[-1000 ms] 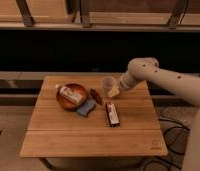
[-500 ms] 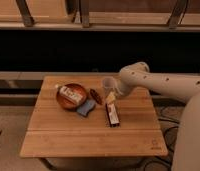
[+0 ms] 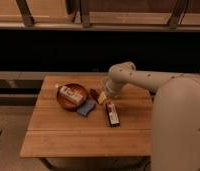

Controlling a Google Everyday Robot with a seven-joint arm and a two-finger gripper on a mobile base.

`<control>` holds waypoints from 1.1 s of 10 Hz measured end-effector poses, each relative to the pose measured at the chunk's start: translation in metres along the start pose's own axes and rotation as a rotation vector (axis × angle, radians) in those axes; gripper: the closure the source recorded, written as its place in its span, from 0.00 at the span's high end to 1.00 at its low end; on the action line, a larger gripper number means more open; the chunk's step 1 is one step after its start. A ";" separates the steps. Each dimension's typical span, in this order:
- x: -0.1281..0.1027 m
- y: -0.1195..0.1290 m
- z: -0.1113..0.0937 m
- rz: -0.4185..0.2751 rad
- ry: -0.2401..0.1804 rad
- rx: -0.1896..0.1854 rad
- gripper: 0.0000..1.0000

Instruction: Place the pepper in the ceramic cup

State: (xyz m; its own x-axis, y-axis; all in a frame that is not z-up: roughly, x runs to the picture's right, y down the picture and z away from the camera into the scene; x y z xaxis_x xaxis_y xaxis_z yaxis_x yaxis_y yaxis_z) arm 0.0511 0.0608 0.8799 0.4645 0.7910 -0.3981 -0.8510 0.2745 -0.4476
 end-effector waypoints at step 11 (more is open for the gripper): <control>-0.046 0.006 0.047 -0.051 0.010 -0.176 0.65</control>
State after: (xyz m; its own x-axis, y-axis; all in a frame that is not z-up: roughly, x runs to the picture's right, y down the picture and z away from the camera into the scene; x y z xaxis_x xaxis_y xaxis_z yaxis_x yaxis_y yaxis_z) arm 0.0133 0.0523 0.9334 0.5093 0.7727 -0.3789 -0.7706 0.2133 -0.6006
